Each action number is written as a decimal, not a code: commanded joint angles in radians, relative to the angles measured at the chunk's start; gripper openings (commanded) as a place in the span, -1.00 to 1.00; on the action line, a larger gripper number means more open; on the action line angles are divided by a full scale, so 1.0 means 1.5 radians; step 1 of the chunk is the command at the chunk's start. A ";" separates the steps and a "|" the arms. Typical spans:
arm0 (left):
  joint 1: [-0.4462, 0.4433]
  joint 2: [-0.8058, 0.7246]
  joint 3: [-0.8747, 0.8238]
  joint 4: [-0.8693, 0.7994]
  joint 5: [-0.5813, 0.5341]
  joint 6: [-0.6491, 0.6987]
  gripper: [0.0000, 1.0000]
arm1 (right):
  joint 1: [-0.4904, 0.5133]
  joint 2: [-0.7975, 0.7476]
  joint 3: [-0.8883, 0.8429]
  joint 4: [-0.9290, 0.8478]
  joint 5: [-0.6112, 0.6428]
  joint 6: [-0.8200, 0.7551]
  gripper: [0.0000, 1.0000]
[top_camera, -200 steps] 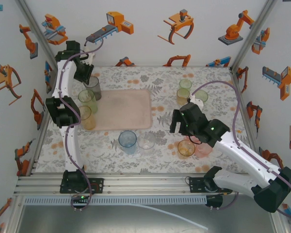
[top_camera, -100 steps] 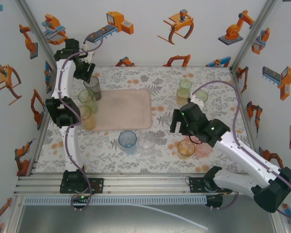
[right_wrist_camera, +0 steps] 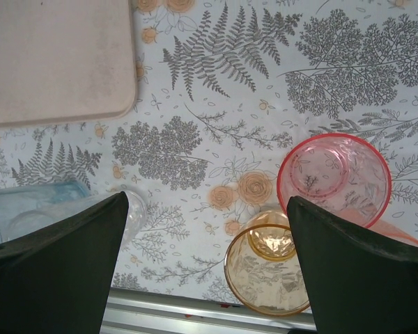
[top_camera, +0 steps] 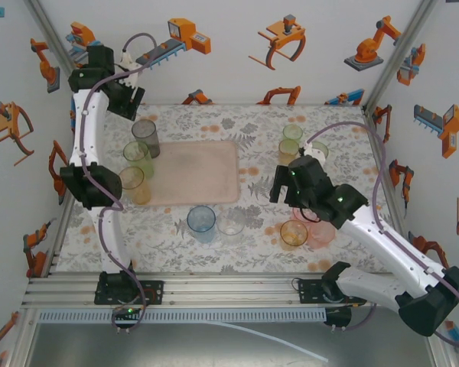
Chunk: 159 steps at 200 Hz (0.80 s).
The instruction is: Place the glasses into the tray
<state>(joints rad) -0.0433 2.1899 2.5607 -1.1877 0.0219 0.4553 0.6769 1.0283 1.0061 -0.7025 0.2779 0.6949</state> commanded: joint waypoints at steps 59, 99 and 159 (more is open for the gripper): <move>-0.071 -0.186 -0.050 -0.066 0.040 -0.028 0.29 | -0.009 -0.032 0.005 -0.021 0.001 -0.010 0.71; -0.120 -0.294 -0.175 -0.064 0.107 -0.086 0.27 | -0.011 -0.023 0.017 -0.026 -0.003 -0.018 0.70; -0.194 -0.445 -0.424 0.012 0.151 -0.139 0.25 | -0.011 0.002 0.028 -0.028 -0.035 -0.017 0.65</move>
<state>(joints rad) -0.2943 1.5997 2.0472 -1.2266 0.2039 0.3035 0.6640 1.0199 1.0126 -0.7284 0.2489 0.6804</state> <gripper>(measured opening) 0.624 0.834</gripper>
